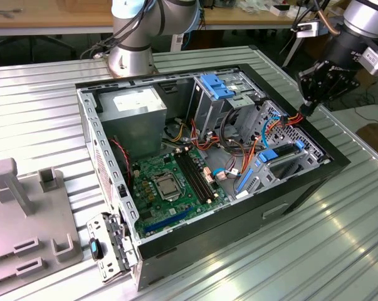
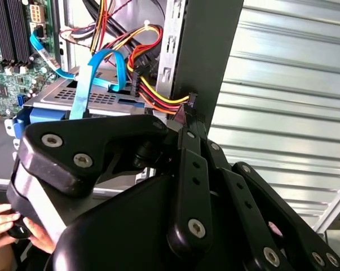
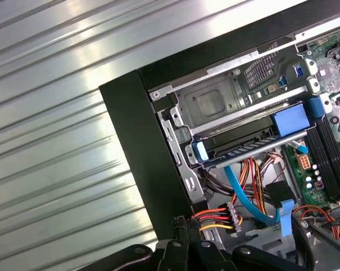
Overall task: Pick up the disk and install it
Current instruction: 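Insert the first disk wire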
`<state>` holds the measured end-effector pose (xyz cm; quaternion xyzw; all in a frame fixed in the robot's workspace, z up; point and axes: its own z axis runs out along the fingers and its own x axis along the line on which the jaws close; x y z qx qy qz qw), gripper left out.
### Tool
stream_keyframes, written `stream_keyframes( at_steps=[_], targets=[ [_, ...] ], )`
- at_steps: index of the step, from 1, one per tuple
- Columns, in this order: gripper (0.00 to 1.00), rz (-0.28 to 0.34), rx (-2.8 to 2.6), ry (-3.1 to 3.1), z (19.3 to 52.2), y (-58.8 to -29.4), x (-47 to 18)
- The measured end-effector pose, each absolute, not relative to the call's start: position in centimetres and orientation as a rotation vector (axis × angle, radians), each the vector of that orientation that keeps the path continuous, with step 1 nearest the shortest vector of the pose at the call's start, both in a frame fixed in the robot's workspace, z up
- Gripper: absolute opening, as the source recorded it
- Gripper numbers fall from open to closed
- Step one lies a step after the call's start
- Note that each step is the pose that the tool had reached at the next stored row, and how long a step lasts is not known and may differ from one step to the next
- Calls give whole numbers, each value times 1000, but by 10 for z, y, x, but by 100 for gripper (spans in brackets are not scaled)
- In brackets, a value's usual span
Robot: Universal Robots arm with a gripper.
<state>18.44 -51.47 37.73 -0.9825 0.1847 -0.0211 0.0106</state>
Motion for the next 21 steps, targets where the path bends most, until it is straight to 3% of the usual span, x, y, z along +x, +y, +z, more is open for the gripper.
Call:
stream_keyframes(
  at_steps=[6,8,9,12,21],
  targets=[
    [11,-66,-3066,575,377,-515,185],
    [17,-66,-3067,572,377,-515,185],
    [30,-65,-3068,567,377,-515,185],
    [42,-64,-3076,514,377,-515,185],
    [42,-61,-3108,219,376,-514,185]
  ],
)
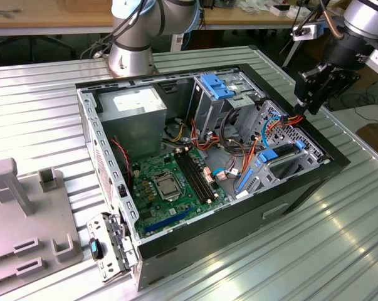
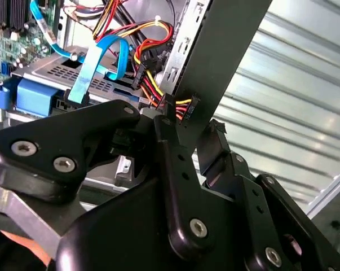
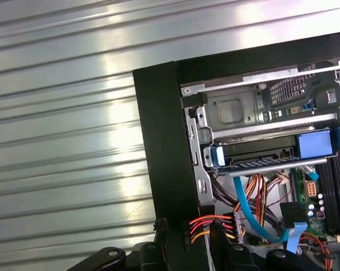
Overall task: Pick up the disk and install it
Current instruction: 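Insert the first disk wire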
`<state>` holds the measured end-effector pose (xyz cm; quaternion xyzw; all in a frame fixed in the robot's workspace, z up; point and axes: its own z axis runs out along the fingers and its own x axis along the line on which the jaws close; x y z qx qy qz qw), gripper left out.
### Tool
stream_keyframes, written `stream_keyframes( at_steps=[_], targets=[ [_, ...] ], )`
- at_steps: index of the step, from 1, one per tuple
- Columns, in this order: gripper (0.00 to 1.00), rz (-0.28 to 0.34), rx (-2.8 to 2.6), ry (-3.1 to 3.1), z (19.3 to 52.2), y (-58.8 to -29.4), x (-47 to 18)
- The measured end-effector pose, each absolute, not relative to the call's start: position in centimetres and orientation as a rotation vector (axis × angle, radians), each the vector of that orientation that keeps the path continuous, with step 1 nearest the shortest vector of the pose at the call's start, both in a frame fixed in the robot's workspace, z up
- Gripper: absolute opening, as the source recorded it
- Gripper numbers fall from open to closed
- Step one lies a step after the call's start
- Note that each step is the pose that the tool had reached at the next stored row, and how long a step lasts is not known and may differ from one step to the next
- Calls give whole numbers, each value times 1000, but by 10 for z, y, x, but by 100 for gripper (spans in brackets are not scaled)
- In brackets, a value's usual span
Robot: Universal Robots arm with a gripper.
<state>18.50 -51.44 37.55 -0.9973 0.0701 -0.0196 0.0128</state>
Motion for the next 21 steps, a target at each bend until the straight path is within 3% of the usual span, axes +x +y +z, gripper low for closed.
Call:
stream_keyframes(
  at_steps=[21],
  targets=[
    [42,-72,-3112,164,367,-514,186]
  ],
)
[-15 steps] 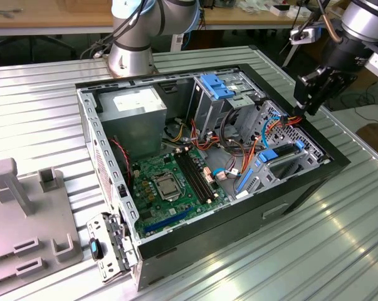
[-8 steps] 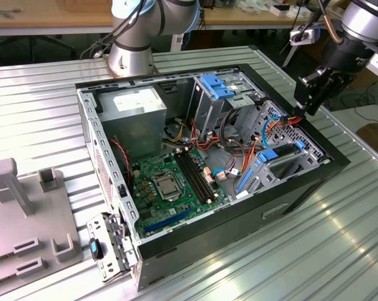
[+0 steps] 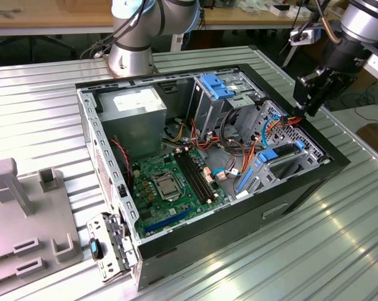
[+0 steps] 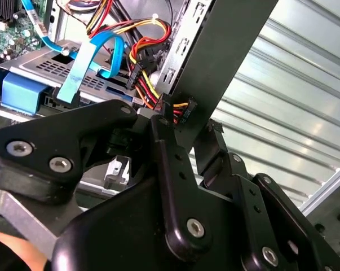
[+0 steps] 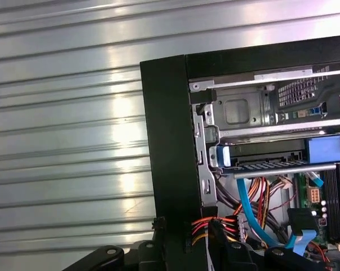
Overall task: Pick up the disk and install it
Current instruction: 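Insert the first disk wire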
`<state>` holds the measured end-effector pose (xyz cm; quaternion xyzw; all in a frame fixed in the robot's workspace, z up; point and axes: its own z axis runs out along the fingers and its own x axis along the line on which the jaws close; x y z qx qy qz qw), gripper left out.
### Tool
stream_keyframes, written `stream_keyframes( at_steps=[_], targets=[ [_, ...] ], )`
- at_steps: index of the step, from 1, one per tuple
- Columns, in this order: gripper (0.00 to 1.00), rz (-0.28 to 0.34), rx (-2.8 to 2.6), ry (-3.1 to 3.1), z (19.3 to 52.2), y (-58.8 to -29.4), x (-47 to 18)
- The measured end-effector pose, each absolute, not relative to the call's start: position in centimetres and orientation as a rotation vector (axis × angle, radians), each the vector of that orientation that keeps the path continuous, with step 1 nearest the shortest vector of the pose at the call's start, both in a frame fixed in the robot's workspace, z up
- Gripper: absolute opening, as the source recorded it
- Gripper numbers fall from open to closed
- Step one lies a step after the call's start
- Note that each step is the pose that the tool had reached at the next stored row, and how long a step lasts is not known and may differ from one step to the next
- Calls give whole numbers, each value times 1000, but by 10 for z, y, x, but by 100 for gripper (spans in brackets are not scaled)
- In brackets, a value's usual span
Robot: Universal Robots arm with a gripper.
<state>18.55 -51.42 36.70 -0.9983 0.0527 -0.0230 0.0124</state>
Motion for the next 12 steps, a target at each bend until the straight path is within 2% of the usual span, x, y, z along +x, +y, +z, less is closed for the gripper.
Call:
stream_keyframes(
  at_steps=[3,4,12],
  targets=[
    [41,-72,-3112,164,364,-514,186],
    [34,-72,-3112,164,364,-514,186],
    [34,-72,-3111,164,365,-514,186]
  ],
)
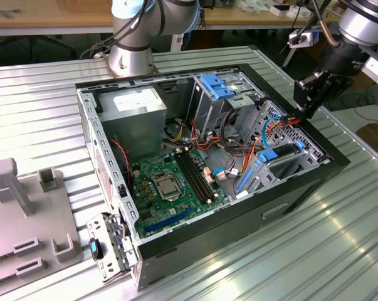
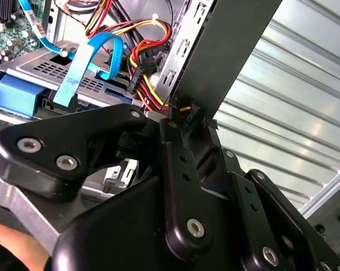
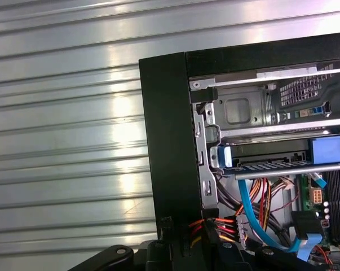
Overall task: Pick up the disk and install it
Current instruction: 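Insert the first disk wire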
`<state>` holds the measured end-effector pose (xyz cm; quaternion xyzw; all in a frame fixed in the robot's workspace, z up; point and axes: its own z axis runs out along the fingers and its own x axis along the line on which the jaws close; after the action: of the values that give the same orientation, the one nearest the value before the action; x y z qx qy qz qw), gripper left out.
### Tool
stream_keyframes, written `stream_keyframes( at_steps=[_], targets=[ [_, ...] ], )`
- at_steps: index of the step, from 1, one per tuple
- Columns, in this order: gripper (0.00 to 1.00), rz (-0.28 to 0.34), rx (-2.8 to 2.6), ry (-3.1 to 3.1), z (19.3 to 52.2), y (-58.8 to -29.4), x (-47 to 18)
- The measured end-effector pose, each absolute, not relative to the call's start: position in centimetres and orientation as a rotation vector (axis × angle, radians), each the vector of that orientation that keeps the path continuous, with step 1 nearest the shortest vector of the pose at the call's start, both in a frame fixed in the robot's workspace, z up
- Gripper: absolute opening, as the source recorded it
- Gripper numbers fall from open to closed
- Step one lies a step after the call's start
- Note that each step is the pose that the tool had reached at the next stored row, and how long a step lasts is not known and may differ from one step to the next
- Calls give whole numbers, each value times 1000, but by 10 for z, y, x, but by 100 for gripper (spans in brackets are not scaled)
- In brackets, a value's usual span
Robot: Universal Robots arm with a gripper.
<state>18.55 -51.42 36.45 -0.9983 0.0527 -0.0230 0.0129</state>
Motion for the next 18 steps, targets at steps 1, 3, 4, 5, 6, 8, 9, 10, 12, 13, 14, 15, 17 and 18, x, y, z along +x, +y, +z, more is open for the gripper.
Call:
stream_keyframes(
  at_steps=[1,3,4,5,6,8,9,10,12,13,14,15,17,18],
  targets=[
    [34,-72,-3111,164,365,-514,186],
    [25,-72,-3111,164,365,-514,186],
    [19,-72,-3111,164,365,-514,186],
    [17,-72,-3110,164,365,-514,186],
    [17,-72,-3110,164,365,-514,186],
    [17,-72,-3110,164,365,-514,186],
    [17,-72,-3110,164,365,-514,186],
    [17,-72,-3110,164,365,-514,186],
    [17,-71,-3109,164,365,-514,186],
    [17,-72,-3110,164,366,-514,186],
    [17,-72,-3110,164,366,-514,186],
    [17,-72,-3110,164,368,-514,186],
    [17,-72,-3109,164,370,-514,186],
    [17,-72,-3110,164,371,-514,186]
  ],
)
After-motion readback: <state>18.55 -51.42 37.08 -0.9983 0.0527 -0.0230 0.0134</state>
